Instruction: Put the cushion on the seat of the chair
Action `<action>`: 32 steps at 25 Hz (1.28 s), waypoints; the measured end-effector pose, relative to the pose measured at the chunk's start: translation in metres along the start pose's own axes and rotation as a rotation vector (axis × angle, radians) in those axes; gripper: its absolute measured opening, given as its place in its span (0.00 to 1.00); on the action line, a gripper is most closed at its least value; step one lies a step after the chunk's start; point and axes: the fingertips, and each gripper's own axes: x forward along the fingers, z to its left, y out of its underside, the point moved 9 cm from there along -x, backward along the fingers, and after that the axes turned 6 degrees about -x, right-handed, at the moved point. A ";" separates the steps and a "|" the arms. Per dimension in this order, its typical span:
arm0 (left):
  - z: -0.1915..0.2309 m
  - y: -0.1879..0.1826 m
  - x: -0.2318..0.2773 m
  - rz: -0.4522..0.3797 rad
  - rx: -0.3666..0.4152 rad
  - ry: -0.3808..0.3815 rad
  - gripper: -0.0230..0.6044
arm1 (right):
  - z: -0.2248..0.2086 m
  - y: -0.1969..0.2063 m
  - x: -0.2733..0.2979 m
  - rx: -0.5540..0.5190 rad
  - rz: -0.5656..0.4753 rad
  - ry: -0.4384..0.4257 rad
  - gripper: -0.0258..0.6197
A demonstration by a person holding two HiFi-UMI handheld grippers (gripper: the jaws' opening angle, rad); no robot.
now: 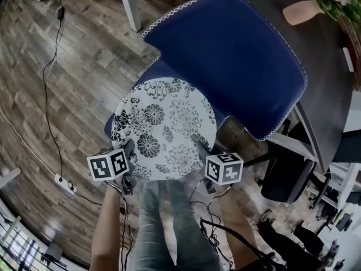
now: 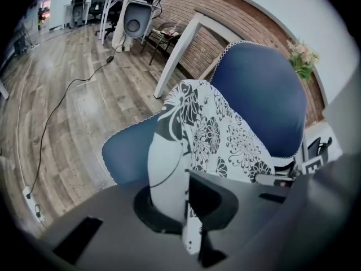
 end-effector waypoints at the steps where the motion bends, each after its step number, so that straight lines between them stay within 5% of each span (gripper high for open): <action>1: 0.001 0.000 0.003 0.004 0.005 -0.001 0.05 | -0.002 0.001 0.003 -0.001 0.004 0.006 0.06; 19: 0.019 0.001 0.041 0.004 0.120 -0.111 0.05 | -0.024 0.018 0.041 0.045 0.005 0.098 0.06; 27: 0.025 0.005 0.037 -0.021 0.115 -0.080 0.06 | -0.023 0.023 0.042 0.015 0.004 0.150 0.12; 32: 0.028 0.004 0.035 -0.048 0.087 -0.076 0.23 | -0.028 0.025 0.042 0.018 -0.006 0.170 0.19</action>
